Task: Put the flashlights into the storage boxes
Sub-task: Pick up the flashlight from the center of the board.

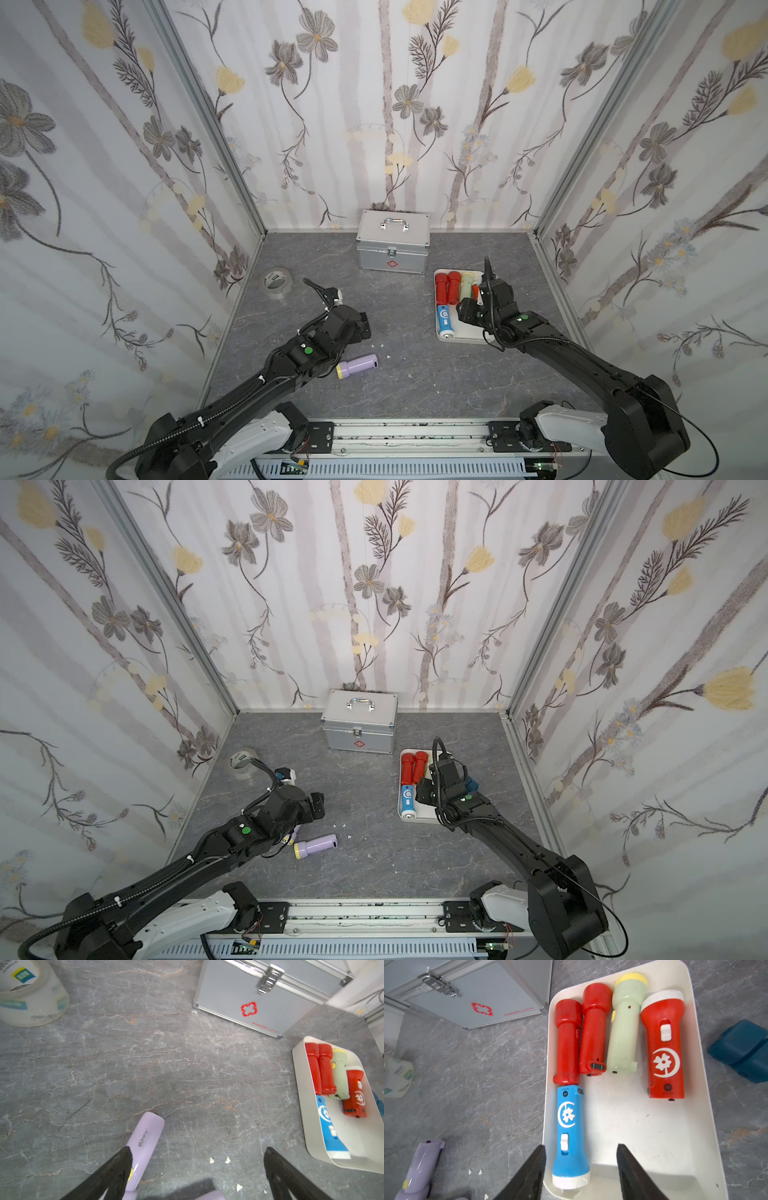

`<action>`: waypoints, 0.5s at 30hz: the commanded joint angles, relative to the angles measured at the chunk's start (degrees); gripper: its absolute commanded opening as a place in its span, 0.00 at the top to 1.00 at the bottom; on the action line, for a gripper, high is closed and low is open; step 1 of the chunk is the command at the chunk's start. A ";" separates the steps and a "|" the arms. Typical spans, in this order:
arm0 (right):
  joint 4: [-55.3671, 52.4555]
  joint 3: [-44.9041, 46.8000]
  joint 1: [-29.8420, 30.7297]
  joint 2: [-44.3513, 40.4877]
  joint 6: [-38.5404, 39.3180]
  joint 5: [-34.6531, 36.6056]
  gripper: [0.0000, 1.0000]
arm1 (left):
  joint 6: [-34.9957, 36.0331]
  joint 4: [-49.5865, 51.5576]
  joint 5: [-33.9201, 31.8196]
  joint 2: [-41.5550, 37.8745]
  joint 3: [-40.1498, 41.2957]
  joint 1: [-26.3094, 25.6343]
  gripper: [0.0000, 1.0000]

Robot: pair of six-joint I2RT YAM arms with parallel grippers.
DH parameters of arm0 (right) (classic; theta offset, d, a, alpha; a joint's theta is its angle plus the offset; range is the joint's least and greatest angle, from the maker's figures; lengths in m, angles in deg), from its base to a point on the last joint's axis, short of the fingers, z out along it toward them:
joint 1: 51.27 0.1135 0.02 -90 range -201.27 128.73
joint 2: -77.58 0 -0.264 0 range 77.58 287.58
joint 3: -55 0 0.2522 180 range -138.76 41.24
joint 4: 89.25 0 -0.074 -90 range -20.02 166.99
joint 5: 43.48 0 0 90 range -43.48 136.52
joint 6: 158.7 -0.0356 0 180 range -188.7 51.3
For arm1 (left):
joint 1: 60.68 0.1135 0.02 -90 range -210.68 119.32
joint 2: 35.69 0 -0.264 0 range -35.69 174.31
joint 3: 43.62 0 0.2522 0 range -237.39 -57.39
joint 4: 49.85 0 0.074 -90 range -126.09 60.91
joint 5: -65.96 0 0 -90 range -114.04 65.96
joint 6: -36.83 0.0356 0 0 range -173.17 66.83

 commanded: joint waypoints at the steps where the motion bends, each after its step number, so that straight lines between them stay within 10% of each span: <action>1: 2.11 1.63 -0.20 -1.61 1.19 -0.88 0.42 | 1.74 8.79 2.04 1.61 -1.11 -2.86 0.00; 15: 5.50 5.81 -4.77 -5.43 3.54 -5.59 0.41 | -4.55 18.57 14.48 -2.79 3.90 -11.36 0.11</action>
